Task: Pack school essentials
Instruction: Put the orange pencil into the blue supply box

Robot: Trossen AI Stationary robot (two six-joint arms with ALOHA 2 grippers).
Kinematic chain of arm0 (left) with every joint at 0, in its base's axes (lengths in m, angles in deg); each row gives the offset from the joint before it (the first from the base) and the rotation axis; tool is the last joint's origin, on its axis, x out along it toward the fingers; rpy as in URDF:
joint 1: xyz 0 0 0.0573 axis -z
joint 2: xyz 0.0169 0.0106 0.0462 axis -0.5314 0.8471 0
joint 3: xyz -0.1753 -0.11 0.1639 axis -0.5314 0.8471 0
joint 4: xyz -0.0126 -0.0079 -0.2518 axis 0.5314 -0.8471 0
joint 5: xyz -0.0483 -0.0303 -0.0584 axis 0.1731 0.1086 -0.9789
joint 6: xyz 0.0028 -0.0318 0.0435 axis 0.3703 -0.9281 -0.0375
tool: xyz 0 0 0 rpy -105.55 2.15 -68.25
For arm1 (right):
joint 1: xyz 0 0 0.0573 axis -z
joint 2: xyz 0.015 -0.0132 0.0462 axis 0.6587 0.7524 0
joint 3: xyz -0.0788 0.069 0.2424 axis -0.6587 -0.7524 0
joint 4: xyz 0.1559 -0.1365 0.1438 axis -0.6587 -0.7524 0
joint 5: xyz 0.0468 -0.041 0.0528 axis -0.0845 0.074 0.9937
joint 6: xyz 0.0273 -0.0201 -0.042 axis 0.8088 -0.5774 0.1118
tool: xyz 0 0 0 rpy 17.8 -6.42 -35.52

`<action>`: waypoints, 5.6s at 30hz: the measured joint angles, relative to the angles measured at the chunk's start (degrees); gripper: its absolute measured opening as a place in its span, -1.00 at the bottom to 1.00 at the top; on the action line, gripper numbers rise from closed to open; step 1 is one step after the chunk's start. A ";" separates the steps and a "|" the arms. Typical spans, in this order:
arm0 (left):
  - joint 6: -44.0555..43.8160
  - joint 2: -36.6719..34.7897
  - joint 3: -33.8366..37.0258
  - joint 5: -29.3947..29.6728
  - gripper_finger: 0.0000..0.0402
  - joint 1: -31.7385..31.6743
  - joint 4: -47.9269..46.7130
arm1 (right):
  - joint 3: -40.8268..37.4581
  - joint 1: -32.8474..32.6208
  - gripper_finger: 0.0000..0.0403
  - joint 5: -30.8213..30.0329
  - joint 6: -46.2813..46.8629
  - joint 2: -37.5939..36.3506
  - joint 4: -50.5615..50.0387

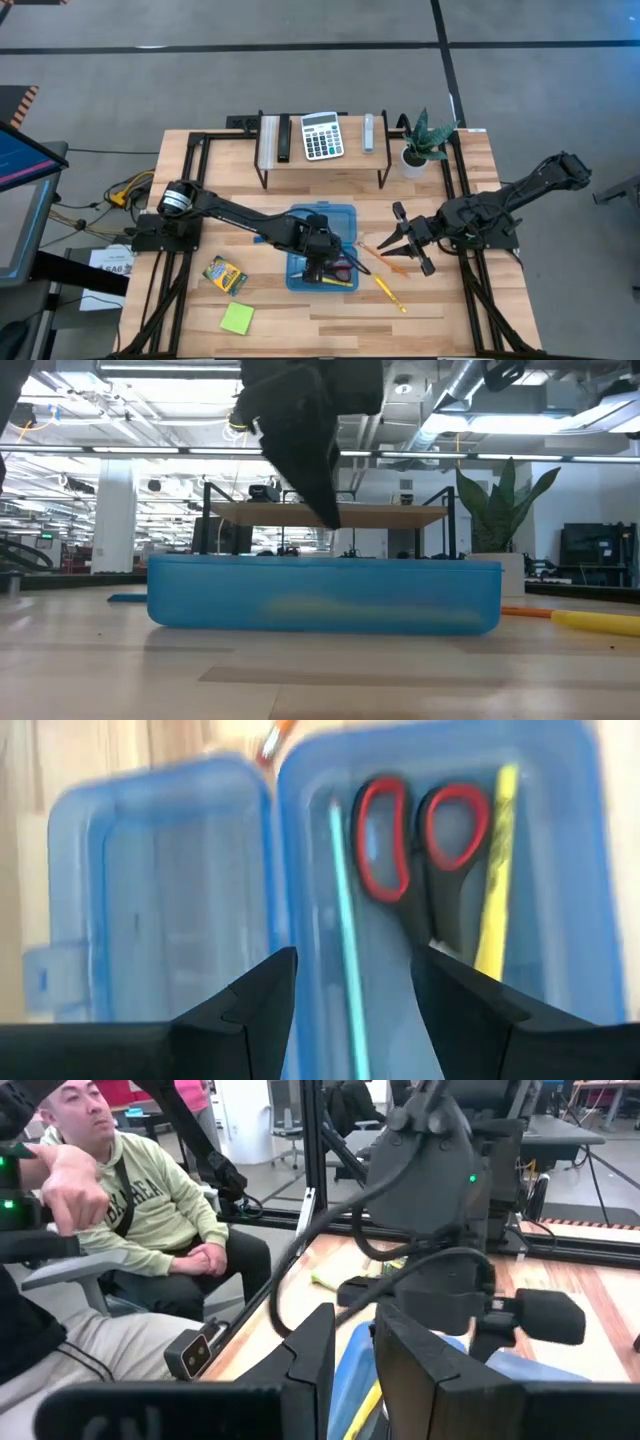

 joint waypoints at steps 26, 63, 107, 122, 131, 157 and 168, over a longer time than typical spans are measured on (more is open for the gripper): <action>1.39 -8.16 5.06 7.81 -0.06 7.50 18.67 | 0.02 0.72 -0.54 -1.53 10.54 0.17 -15.77; 2.60 -40.76 54.42 31.52 -0.06 19.39 78.36 | 8.09 2.51 -0.54 -7.35 25.78 29.96 -29.25; 0.65 -40.67 54.36 30.97 -0.06 19.41 78.05 | 12.41 9.28 -0.97 -10.74 11.25 45.48 -31.98; -0.13 -40.63 54.29 30.99 -0.06 19.41 77.22 | 12.04 9.31 -0.99 -11.97 12.55 33.61 -36.83; -0.13 -40.61 54.29 31.01 -0.06 19.41 77.16 | 12.23 8.22 -0.77 -8.91 12.86 33.79 -37.48; -0.40 -40.63 54.31 31.03 -0.06 19.40 76.64 | 12.62 8.62 -0.79 -6.52 11.58 44.65 -38.69; -0.62 -40.63 54.34 31.04 -0.06 19.39 76.15 | 14.40 9.01 -0.94 -7.46 10.74 44.45 -41.18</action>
